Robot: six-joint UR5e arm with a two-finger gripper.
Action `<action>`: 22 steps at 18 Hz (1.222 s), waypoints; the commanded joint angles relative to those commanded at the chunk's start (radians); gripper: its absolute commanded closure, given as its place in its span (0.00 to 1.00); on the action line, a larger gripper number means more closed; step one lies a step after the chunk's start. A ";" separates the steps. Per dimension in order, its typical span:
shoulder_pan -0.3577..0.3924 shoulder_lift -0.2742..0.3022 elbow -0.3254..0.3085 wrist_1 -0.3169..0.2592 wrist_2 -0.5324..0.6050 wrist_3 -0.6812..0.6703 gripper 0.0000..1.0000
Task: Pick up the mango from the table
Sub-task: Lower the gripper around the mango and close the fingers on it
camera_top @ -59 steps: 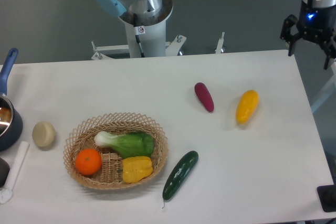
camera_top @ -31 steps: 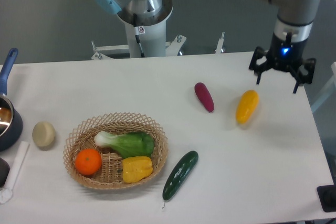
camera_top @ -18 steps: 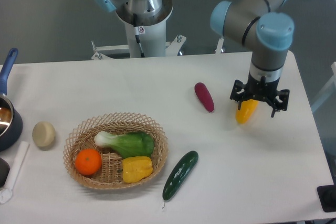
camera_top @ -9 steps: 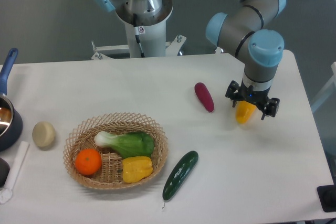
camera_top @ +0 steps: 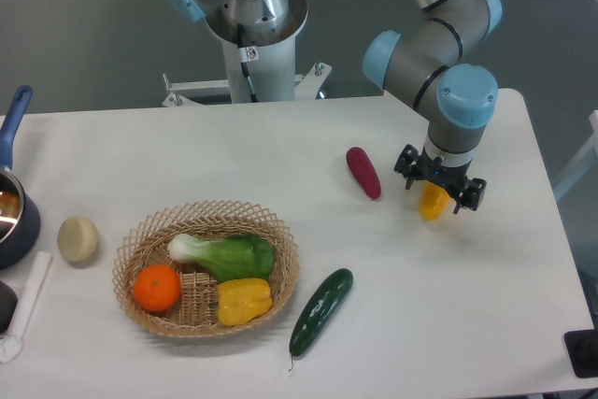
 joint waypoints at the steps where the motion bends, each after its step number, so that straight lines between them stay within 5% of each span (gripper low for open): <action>1: 0.000 -0.002 0.003 0.000 0.000 0.002 0.00; 18: -0.002 -0.040 -0.003 0.046 0.008 0.003 0.01; 22: -0.002 -0.041 -0.002 0.048 0.038 0.002 0.20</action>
